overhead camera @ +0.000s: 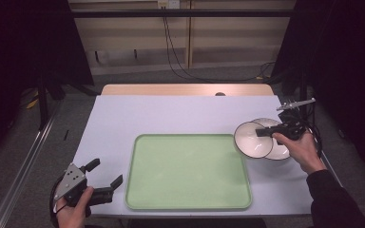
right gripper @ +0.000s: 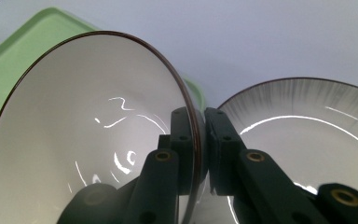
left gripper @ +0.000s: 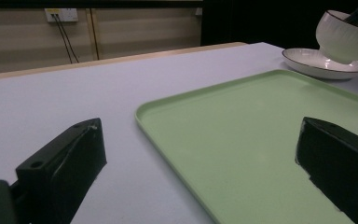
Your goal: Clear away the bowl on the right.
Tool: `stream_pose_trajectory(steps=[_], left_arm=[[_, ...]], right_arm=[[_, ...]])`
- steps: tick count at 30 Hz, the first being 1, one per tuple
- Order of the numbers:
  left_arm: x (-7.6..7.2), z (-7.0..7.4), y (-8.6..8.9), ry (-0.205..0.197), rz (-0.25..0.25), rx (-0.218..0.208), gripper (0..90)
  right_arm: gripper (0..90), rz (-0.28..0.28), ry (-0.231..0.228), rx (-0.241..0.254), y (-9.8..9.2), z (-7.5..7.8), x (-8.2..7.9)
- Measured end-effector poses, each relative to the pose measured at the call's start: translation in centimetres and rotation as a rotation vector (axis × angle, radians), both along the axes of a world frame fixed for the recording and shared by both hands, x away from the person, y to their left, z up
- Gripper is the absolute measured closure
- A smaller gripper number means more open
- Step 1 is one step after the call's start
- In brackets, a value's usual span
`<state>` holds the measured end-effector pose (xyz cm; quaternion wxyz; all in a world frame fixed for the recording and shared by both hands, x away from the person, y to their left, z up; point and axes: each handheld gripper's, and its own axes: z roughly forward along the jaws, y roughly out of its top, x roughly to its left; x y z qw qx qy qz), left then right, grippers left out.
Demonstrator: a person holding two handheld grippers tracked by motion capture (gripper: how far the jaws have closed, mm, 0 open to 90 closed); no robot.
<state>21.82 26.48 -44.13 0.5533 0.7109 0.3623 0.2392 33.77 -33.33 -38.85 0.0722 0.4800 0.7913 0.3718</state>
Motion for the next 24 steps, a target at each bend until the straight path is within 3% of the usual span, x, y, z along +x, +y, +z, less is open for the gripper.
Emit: stream_pose_trajectory(steps=[24], left_arm=[[0.0, 0.0, -0.1, 0.004, -0.004, 0.001, 1.6]], right_arm=[[82.5, 0.030, 0.009, 0.042, 3.4, 0.3, 3.1]])
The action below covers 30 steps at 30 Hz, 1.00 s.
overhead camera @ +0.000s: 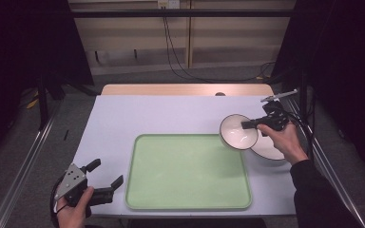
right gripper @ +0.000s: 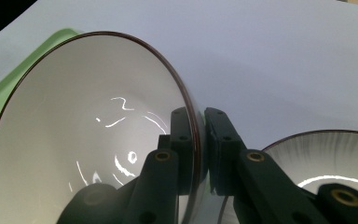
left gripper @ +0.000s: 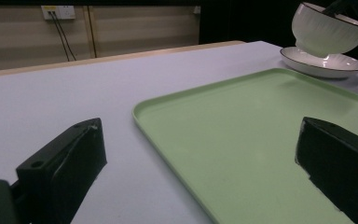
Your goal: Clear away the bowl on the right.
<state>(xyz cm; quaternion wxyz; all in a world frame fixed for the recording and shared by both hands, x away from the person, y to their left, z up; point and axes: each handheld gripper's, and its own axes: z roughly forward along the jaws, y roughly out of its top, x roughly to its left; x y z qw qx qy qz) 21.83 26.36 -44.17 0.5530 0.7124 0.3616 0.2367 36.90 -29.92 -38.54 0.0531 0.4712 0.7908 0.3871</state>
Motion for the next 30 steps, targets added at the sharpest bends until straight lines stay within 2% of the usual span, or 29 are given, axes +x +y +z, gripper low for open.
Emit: stream_pose_trajectory(steps=[11, 14, 24, 30], left_arm=[[0.0, 0.0, 0.1, -0.002, 0.003, 0.006, 1.5], [-0.1, 0.1, -0.2, -0.008, -0.011, 0.028, 1.5], [0.0, 0.0, -0.1, -0.008, -0.016, 0.018, 1.4], [-0.1, 0.0, 0.0, -0.007, 0.001, 0.015, 1.5]], right_arm=[[82.5, -0.030, 0.026, 0.002, 0.4, -0.5, 1.7], [82.5, -0.037, 0.037, -0.006, 0.8, -0.8, 2.3], [82.4, -0.028, 0.071, -0.003, 1.8, -2.3, 3.4], [82.3, -0.032, 0.078, -0.003, 1.9, -2.6, 3.6]])
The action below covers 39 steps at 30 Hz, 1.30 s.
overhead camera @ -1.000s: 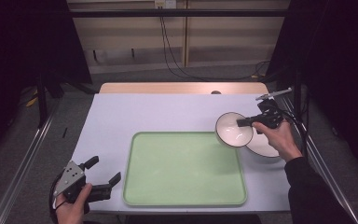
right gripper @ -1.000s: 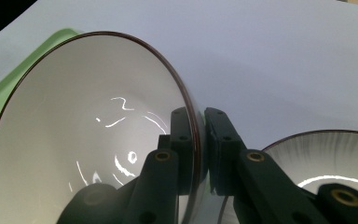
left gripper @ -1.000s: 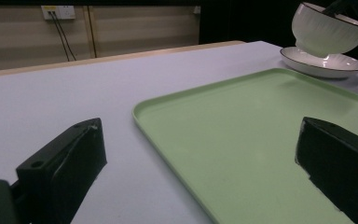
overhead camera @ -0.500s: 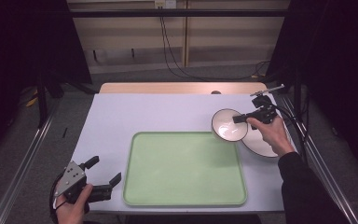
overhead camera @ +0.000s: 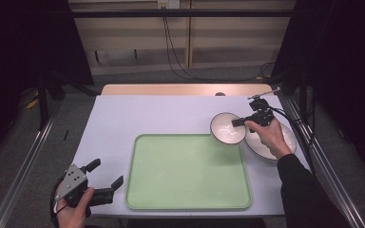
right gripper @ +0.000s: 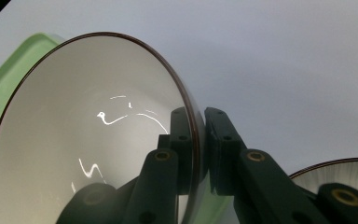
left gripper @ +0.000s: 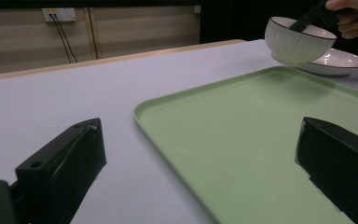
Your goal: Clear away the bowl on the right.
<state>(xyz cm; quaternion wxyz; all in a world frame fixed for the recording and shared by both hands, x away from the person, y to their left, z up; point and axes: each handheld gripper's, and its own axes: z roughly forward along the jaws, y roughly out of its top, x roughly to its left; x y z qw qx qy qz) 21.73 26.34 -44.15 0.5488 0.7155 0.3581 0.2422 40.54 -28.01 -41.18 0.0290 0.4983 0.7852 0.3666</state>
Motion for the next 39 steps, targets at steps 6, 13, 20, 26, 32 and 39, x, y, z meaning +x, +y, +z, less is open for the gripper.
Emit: stream_pose_trajectory(steps=[6, 13, 20, 26, 32, 39], left_arm=[[0.0, 0.0, 0.0, -0.001, 0.000, 0.000, 1.5], [0.0, 0.0, 0.0, -0.002, -0.002, -0.001, 1.5], [0.0, 0.0, 0.1, 0.002, 0.001, -0.003, 1.5], [0.0, 0.0, 0.1, 0.002, 0.000, -0.004, 1.5], [0.0, 0.0, 0.1, 0.002, 0.000, -0.005, 1.5], [0.0, 0.0, 0.1, 0.004, 0.002, -0.005, 1.5]], right_arm=[[82.3, -0.008, 0.031, -0.025, 0.5, -0.6, 0.2], [82.3, -0.007, 0.039, -0.019, 0.6, -0.9, 0.2], [82.2, -0.006, 0.072, -0.052, 0.9, -1.6, 0.4], [82.2, -0.004, 0.078, -0.058, 0.8, -1.9, 0.4], [82.2, -0.006, 0.095, -0.064, 0.9, -2.4, 0.5], [82.2, -0.004, 0.103, -0.081, 1.1, -2.8, 0.6]])
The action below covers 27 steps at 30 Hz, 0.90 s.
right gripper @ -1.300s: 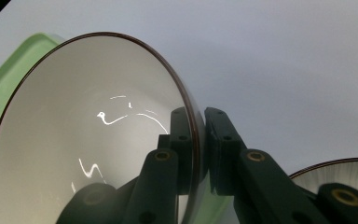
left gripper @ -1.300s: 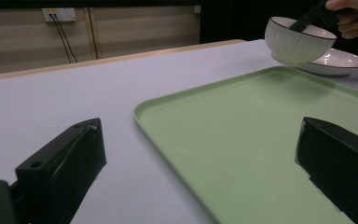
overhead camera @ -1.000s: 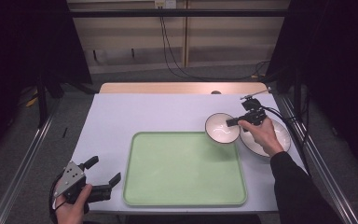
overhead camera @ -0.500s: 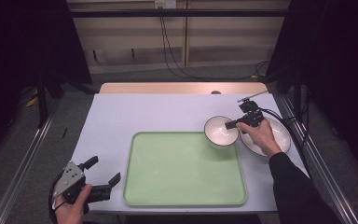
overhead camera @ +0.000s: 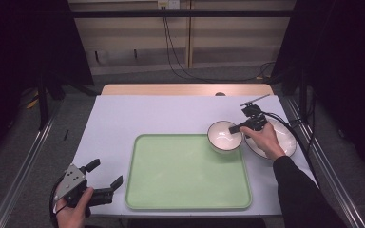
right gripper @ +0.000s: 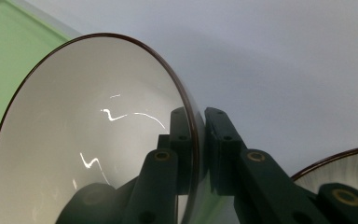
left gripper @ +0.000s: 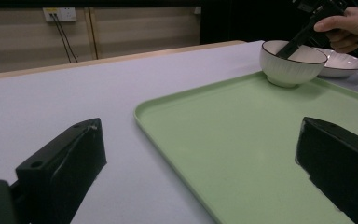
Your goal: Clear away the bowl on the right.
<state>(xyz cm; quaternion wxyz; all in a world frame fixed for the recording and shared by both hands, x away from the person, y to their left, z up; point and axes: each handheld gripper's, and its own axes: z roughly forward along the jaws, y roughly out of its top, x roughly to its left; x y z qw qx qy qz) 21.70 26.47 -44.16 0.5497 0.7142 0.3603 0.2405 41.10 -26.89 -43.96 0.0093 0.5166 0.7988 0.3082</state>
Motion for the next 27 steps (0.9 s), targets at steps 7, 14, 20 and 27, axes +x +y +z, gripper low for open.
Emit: stream_pose_trajectory(steps=[7, 14, 20, 27], left_arm=[[0.00, 0.01, -0.01, 0.001, 0.000, 0.001, 1.5], [0.01, 0.00, 0.02, 0.000, 0.001, 0.000, 1.5], [-0.01, 0.01, 0.00, 0.001, 0.000, -0.001, 1.5], [-0.03, 0.06, 0.03, -0.004, -0.001, -0.001, 1.5]], right_arm=[[82.7, -0.001, -0.018, -0.006, -0.04, -0.33, -0.02], [83.1, -0.006, -0.004, -0.030, 0.00, -0.40, -0.05], [83.1, -0.007, -0.017, -0.034, -0.02, -0.52, -0.15], [83.0, -0.007, -0.028, -0.049, 0.13, -0.49, -0.37]])
